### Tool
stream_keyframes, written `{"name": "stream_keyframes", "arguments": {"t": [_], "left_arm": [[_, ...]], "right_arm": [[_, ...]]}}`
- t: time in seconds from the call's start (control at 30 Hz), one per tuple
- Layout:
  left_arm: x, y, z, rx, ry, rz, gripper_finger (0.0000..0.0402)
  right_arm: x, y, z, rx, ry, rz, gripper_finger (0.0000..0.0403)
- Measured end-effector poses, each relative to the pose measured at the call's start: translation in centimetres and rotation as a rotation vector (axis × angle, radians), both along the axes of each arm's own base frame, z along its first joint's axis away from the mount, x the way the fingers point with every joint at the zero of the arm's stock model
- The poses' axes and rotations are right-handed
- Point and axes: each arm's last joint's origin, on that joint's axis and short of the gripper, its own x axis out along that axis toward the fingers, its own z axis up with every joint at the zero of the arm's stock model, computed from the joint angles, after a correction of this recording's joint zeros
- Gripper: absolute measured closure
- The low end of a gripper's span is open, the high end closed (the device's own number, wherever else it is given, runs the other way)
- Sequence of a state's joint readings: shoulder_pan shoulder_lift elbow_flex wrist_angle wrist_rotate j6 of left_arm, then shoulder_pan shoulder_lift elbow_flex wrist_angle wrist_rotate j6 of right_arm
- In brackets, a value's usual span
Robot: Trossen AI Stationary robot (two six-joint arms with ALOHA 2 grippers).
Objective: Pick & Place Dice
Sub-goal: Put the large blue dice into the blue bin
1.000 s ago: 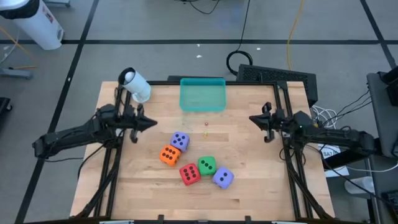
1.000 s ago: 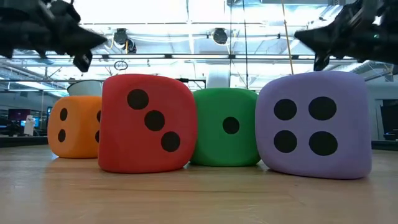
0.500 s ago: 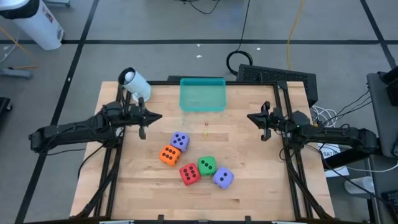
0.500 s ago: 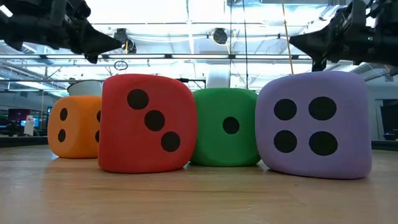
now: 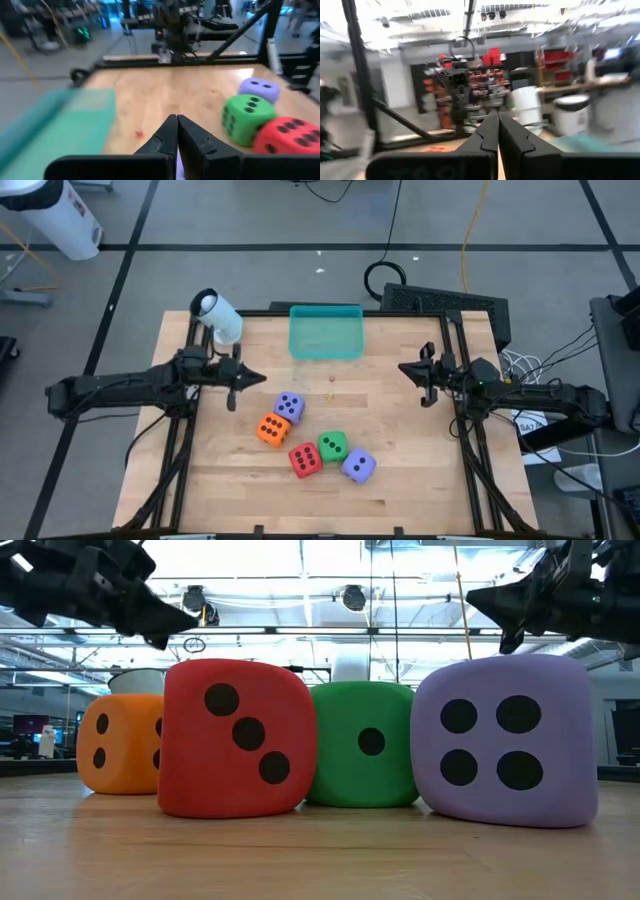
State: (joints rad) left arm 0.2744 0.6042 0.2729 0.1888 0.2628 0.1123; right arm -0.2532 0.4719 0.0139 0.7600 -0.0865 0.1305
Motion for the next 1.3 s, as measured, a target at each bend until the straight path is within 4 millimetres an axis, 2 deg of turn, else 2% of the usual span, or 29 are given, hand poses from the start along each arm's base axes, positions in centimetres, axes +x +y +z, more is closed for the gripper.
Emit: {"name": "stream_keyframes", "arguments": {"t": [0.13,0.3,0.4,0.47,0.57,0.73,0.83,0.97,1.2,1.3], "left_arm": [[0.6,0.3,0.5,0.049,-0.065,0.075,0.0380],[0.7,0.4,2.3,0.127,-0.095,0.081,0.0380],[0.7,0.4,3.3,0.074,-0.059,0.094,0.0380],[0.7,0.4,3.4,0.037,-0.043,0.098,0.0380],[0.8,0.4,3.3,0.048,-0.034,0.097,0.0380],[1.1,0.6,3.0,0.082,-0.010,0.123,0.0380],[1.2,0.7,2.8,0.087,0.010,0.125,0.0380],[1.1,0.6,2.7,0.124,0.022,0.110,0.0380],[1.1,0.6,2.3,0.077,0.057,0.112,0.0380],[1.1,0.6,2.4,0.083,0.045,0.111,0.0380]], "right_arm": [[0.0,-0.4,-0.1,-0.107,0.033,-0.171,0.0403],[0.6,-0.3,-0.1,-0.041,0.070,-0.160,0.0397],[2.2,0.5,2.6,-0.048,0.129,-0.115,0.0380],[3.5,1.1,4.3,-0.070,0.196,-0.167,0.0367],[5.9,2.2,5.8,-0.137,0.388,-0.261,0.0349],[9.4,5.3,10.6,-0.170,0.585,-0.323,0.0324],[10.8,7.3,12.4,-0.168,0.730,-0.367,0.0308],[11.8,10.1,15.4,-0.095,0.792,-0.337,0.0284],[13.3,15.6,16.2,-0.037,0.806,-0.211,0.0226],[14.0,18.2,15.4,-0.031,0.835,-0.071,0.0191]]}}
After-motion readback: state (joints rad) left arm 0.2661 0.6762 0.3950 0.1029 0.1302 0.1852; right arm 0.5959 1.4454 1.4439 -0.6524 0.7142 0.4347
